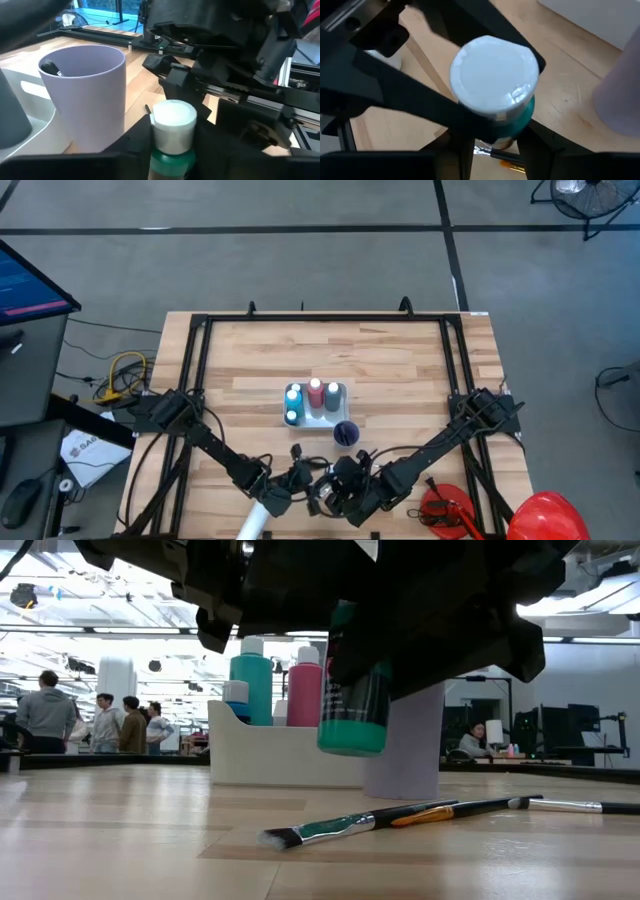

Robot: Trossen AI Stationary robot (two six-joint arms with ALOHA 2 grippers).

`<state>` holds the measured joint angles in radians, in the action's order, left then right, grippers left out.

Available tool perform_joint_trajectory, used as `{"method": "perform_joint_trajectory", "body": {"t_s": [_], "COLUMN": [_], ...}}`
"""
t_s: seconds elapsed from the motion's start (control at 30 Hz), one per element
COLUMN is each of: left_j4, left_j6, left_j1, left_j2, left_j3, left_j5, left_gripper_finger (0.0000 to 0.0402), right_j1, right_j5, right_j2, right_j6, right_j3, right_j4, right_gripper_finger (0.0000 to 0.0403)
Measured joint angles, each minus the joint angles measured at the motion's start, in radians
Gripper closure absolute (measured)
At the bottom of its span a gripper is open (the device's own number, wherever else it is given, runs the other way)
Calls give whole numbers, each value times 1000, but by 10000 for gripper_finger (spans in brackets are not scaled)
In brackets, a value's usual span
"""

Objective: Pick & Place Paint Supplies
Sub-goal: Put the green paint bottle into the white bin

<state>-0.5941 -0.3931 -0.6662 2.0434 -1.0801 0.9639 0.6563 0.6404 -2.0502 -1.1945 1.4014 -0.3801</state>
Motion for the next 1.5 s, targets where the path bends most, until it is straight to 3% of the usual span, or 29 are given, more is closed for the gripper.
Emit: {"method": "perform_joint_trajectory", "body": {"t_s": [0.07,0.2,0.47,0.6,1.0,1.3,1.5], "left_j4": [-1,0,10,14,31,15,-44], "left_j6": [0,4,8,22,133,1,-1], "left_j1": [-1,-3,-9,-21,-26,64,135], "left_j2": [0,0,0,-6,-51,-290,-318], "left_j3": [0,0,2,2,16,289,361], "left_j5": [-4,-14,-19,29,234,277,256], "left_gripper_finger": [316,316,316,316,316,316,316], "right_j1": [0,0,3,5,33,54,53], "right_j5": [1,0,-22,-28,-37,-16,18], "right_j2": [0,0,2,2,2,2,2], "right_j6": [-2,-3,3,48,72,79,82], "right_j3": [0,0,0,0,0,0,0], "right_j4": [-1,-5,2,19,25,33,40], "right_gripper_finger": [284,269,186,156,154,154,154]}}
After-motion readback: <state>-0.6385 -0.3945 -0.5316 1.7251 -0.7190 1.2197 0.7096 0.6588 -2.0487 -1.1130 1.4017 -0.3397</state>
